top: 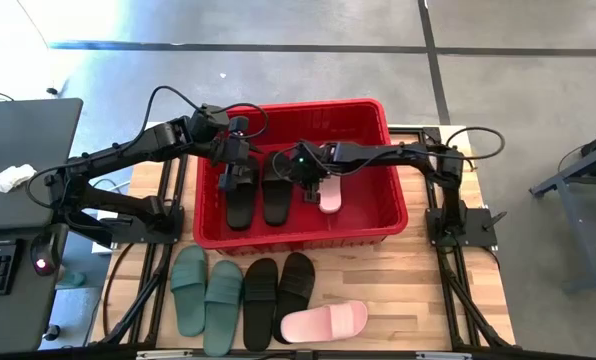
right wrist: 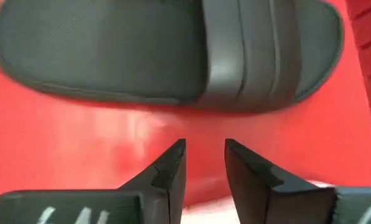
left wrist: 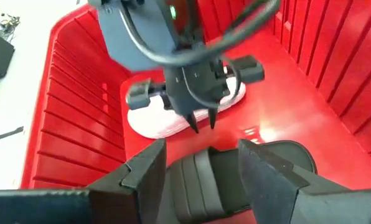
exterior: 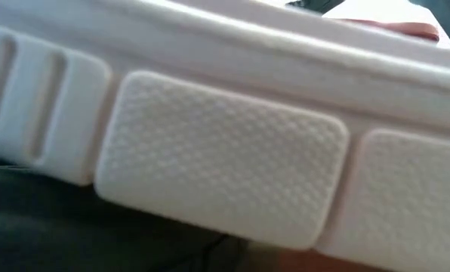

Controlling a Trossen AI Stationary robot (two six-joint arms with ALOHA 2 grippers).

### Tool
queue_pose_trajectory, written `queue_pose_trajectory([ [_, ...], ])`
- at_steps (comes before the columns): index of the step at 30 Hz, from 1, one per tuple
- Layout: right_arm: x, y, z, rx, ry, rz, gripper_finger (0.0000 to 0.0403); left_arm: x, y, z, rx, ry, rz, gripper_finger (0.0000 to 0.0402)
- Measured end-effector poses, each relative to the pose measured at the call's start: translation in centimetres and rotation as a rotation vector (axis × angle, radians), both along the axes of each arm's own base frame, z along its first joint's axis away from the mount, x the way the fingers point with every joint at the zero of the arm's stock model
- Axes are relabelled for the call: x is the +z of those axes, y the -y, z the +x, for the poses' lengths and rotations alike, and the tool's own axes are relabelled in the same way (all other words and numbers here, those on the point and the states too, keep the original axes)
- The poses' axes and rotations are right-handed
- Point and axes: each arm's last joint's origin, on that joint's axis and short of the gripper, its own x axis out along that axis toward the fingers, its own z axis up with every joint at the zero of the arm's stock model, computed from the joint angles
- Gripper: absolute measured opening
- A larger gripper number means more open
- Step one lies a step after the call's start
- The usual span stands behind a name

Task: Pick and place slides into bin
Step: Put the pink slipper into the red bin

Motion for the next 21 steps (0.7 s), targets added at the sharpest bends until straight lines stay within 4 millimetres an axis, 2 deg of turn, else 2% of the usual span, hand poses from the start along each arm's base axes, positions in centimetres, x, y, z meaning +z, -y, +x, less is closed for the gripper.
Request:
queue_pose_trajectory([
  [2,1.3,-0.1,-0.5,-0.021,0.018,0.012,0.0098,0.0,0.0,0.0,0.0,0.0,0.0,0.0182],
  [4,3.5,-0.3,-1.1,-0.043,0.037,0.025,0.0098,0.0,0.0,0.0,0.0,0.0,0.0,0.0182],
  [11,14.2,-1.0,-3.8,-0.191,0.244,0.079,0.0098,0.0,0.0,0.0,0.0,0.0,0.0,0.0182],
  [17,23.1,-2.9,-7.3,-0.32,0.485,0.458,0.0098,0.0,0.1,0.0,-0.027,0.012,-0.02,0.0182],
  [21,26.8,-6.0,-8.9,-0.25,0.545,0.674,0.0098,0.0,0.2,0.1,-0.057,0.026,-0.041,0.0182],
])
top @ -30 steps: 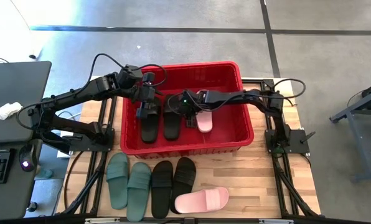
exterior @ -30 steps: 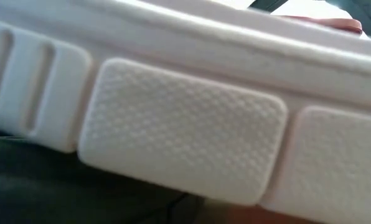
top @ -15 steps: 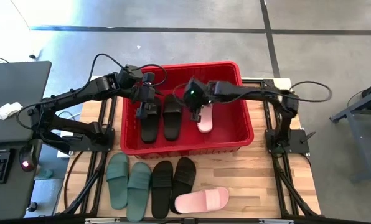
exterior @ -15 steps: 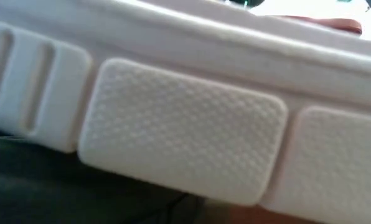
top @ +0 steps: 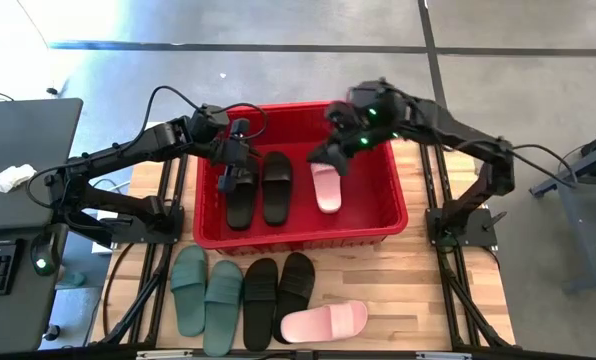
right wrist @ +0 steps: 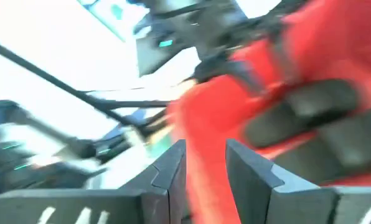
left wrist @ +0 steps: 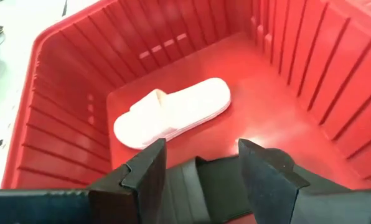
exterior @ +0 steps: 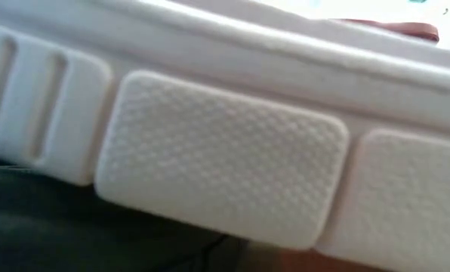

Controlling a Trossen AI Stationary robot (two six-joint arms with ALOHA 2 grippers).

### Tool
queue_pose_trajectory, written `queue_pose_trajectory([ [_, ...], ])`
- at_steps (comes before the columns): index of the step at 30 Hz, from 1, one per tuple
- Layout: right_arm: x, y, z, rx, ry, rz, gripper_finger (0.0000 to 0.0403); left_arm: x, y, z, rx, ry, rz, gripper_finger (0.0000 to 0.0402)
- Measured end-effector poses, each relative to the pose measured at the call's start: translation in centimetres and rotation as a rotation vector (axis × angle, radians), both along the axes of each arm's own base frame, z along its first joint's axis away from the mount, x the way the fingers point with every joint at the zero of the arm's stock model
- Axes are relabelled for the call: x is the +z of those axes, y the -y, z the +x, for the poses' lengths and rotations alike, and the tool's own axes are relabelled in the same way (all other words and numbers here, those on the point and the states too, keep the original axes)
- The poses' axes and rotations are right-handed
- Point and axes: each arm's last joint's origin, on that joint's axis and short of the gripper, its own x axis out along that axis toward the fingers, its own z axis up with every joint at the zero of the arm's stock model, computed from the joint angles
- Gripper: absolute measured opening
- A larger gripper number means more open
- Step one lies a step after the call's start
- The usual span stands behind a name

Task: Pick and place slides into bin
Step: Put the pink slipper into the red bin

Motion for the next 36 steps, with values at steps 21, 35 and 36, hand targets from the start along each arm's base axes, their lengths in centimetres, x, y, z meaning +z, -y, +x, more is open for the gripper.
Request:
queue_pose_trajectory([
  [21,-2.4,-22.1,-9.3,-0.132,-0.497,0.189,0.0098,4.6,5.6,3.1,-0.679,0.441,-0.501,0.0182],
  [35,-6.5,-28.8,-14.7,-0.351,-0.648,0.167,0.0098,7.0,17.1,5.6,-0.677,0.799,-0.164,0.0182],
  [36,-7.1,-29.3,-14.7,-0.355,-0.663,0.187,0.0098,6.6,17.6,6.0,-0.662,0.786,-0.143,0.0182],
])
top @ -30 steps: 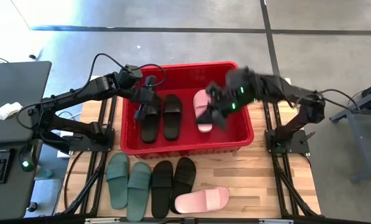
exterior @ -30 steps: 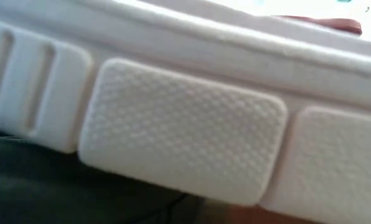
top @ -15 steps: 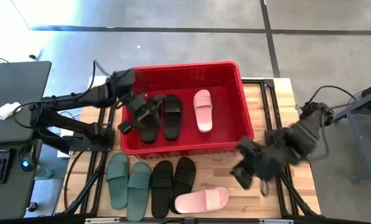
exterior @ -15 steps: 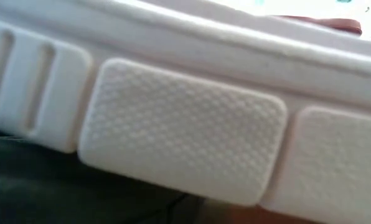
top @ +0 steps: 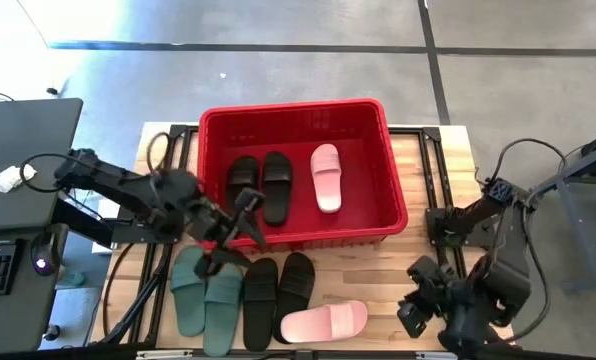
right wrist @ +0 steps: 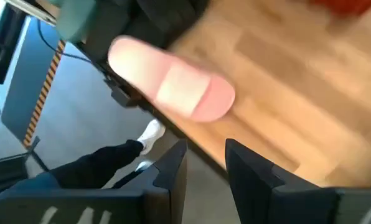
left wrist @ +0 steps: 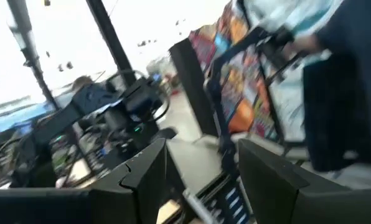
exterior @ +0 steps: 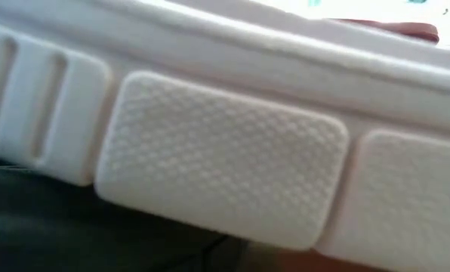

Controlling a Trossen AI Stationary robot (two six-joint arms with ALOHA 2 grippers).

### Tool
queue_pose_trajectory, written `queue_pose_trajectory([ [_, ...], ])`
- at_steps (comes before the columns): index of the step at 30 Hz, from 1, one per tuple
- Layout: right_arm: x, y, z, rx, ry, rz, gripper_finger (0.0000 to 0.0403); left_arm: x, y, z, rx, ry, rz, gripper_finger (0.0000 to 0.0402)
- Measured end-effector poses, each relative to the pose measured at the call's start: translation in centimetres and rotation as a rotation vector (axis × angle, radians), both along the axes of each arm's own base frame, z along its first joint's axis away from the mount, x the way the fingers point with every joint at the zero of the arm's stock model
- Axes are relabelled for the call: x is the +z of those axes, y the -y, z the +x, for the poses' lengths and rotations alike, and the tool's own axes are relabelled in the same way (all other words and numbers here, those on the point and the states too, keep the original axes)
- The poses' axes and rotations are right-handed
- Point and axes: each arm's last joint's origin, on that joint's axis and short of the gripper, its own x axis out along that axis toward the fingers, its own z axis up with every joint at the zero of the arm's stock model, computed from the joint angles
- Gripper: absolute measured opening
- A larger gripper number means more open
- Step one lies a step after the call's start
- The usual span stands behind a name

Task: Pick and place slides into bin
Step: Put the pink slipper into the red bin

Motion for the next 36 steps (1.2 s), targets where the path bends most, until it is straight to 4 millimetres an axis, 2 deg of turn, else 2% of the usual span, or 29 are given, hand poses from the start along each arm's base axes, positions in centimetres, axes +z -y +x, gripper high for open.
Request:
queue_pose_trajectory([
  [5,-3.8,-2.5,0.9,-0.029,-0.004,0.142,0.0098,-2.7,2.0,2.1,0.09,-0.088,0.11,0.0182],
  [10,-9.1,-4.7,2.6,-0.02,0.061,0.317,0.0098,-5.4,3.0,3.9,0.12,-0.176,0.201,0.0182],
  [13,-13.0,-4.8,3.8,-0.044,0.133,0.402,0.0098,-6.4,3.4,4.7,0.117,-0.205,0.219,0.0182],
  [16,-16.9,-4.0,4.7,-0.065,0.244,0.471,0.0098,-6.9,3.4,5.0,0.131,-0.227,0.249,0.0182],
  [19,-19.5,-3.0,4.8,-0.102,0.397,0.542,0.0098,-7.5,3.3,5.0,0.151,-0.275,0.268,0.0182],
  [22,-21.3,-2.3,4.0,-0.119,0.478,0.568,0.0098,-7.9,3.3,4.9,0.149,-0.32,0.272,0.0182],
  [28,-24.3,-0.5,2.9,-0.135,0.429,0.525,0.0098,-8.7,3.2,4.7,0.151,-0.419,0.261,0.0182],
  [36,-25.1,0.4,3.1,-0.153,0.397,0.47,0.0098,-8.9,3.2,4.7,0.169,-0.445,0.253,0.0182],
])
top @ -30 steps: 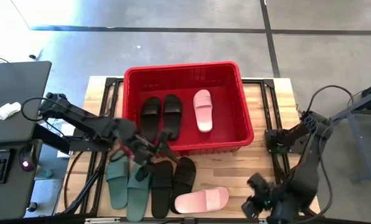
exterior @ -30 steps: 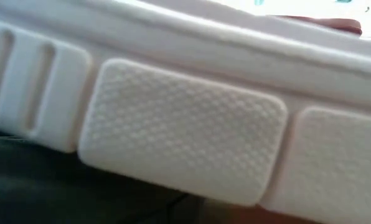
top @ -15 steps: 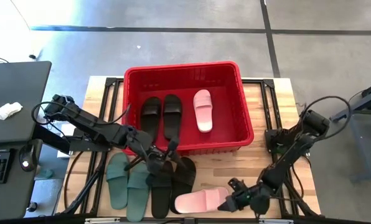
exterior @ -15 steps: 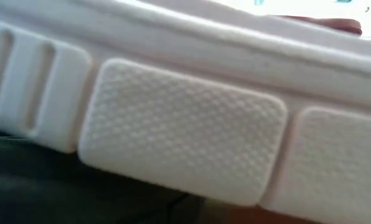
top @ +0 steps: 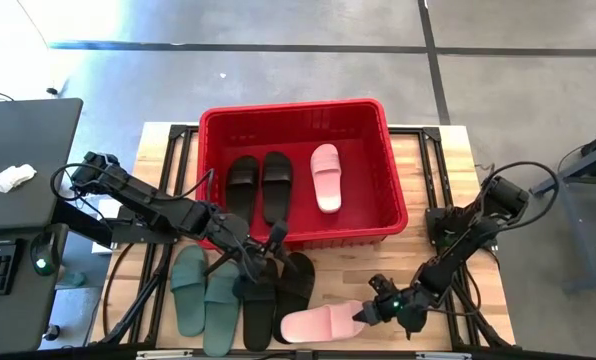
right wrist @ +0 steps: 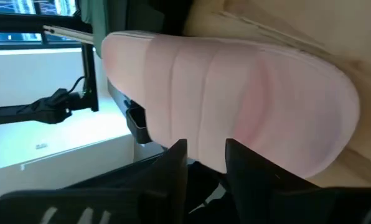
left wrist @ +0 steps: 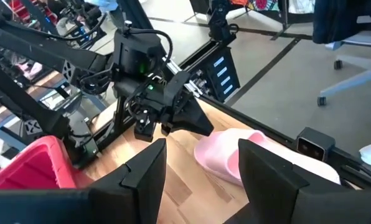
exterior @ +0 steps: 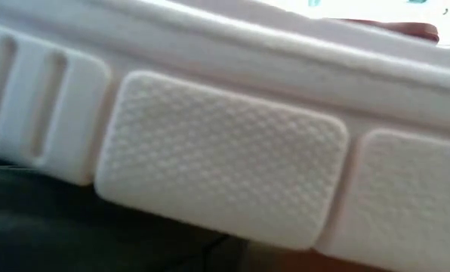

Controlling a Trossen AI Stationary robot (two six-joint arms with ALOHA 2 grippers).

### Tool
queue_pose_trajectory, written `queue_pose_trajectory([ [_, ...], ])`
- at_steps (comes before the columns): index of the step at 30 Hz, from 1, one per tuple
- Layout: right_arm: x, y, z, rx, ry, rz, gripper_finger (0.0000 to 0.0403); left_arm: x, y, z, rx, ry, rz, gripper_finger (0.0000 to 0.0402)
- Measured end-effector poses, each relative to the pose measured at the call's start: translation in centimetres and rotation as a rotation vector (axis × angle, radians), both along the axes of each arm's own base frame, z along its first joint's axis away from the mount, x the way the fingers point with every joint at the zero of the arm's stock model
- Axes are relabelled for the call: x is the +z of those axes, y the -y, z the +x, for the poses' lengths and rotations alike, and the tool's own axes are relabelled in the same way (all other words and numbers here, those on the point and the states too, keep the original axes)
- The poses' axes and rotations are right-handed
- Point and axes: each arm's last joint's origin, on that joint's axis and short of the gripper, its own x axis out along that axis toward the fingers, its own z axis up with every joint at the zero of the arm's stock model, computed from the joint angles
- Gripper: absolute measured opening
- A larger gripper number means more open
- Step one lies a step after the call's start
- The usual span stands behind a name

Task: Pick and place slides into bin
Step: Put the pink slipper into the red bin

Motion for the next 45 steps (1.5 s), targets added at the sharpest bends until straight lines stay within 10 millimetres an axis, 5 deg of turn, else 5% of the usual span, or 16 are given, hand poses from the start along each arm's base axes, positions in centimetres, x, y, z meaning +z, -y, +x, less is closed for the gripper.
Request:
queue_pose_trajectory([
  [14,-0.8,0.7,0.7,0.064,-0.083,-0.007,0.0098,0.0,-0.1,0.0,0.017,-0.004,0.004,0.0182],
  [38,-2.8,0.1,3.6,0.107,0.084,-0.048,0.0098,0.0,-0.1,0.0,0.019,-0.006,0.001,0.0182],
  [45,-2.8,0.2,3.7,0.091,0.116,-0.105,0.0039,-0.1,-0.1,0.0,0.027,-0.009,0.004,0.0182],
])
